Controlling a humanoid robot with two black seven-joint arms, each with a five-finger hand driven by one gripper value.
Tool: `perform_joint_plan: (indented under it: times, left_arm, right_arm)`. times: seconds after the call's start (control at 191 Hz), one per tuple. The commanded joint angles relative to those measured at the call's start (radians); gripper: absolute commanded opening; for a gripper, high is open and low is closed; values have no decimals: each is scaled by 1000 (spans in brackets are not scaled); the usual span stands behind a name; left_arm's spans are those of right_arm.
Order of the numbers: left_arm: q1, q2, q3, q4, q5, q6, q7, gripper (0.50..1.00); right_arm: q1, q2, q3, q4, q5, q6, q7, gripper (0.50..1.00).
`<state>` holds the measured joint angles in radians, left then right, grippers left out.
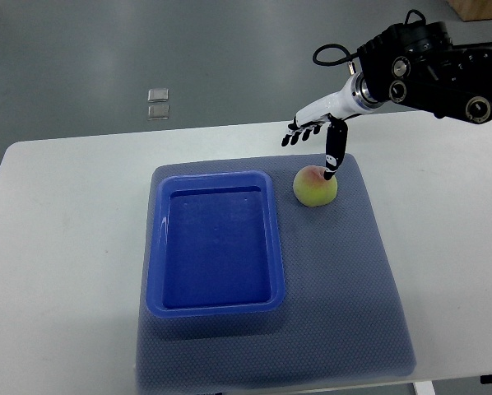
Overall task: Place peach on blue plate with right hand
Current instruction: 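Close the right hand fingers around the peach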
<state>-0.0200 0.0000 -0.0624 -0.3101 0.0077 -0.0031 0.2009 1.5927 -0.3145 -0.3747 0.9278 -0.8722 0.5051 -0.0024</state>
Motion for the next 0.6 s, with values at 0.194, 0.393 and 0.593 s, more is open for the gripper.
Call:
perform_joint_plan:
  times: [0.194,0.393,0.593]
  left_arm:
    - [0,0,0,0,0,0,0,1000]
    - [0,0,0,-1,0,0,0,1000]
    - [0,0,0,0,0,0,0,1000]
  right_arm:
    - [-102,29,-4,-64,-51,-91,4,928]
    - [-172,61,-3,-103,-87,-154,7,928]
    - [-214,97,-1,-138,-88,-175,9,926]
